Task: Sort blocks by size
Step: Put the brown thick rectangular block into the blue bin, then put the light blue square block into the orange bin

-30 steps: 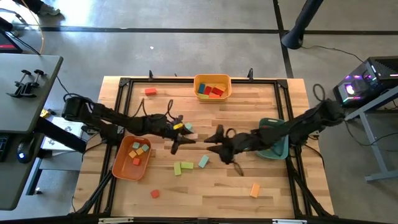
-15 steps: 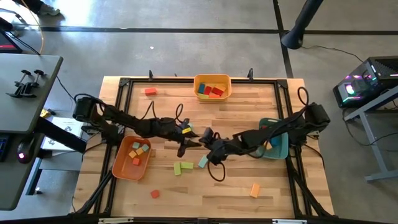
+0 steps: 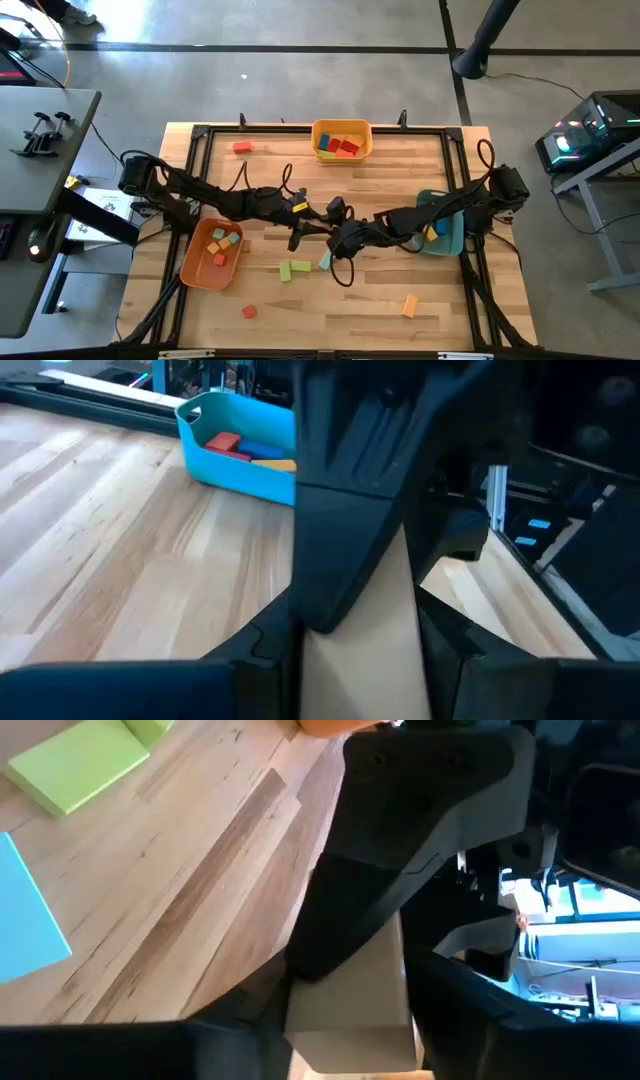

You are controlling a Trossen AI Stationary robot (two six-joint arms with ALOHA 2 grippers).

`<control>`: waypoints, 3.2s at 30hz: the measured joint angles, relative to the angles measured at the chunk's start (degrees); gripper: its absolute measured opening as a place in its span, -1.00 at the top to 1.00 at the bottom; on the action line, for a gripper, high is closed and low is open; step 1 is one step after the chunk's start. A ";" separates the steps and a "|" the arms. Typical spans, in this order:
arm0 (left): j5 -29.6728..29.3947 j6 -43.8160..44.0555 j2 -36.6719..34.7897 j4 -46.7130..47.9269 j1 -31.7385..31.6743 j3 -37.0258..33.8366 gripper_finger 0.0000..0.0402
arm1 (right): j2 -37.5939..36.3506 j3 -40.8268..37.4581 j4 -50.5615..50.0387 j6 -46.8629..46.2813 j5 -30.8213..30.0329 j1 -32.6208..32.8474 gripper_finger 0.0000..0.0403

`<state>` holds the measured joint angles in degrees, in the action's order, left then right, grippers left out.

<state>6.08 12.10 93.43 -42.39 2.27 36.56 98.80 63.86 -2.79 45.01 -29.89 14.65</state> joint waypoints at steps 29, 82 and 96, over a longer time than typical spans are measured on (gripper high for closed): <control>-9.72 -2.58 0.04 -1.70 -2.85 -0.04 -0.12 | -22.08 -7.17 -84.06 -134.90 17.13 17.80 0.36; -9.75 -2.74 0.04 -2.10 -2.63 -0.13 -0.12 | -19.71 -17.42 -65.61 -128.62 1.42 13.35 0.05; -10.20 -15.53 0.04 8.43 0.21 2.22 -0.12 | -18.68 -10.40 -40.87 -95.32 -35.46 19.37 0.05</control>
<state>-4.12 -3.43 93.47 -33.97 2.48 38.78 80.12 53.45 -43.66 -50.31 -65.35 34.02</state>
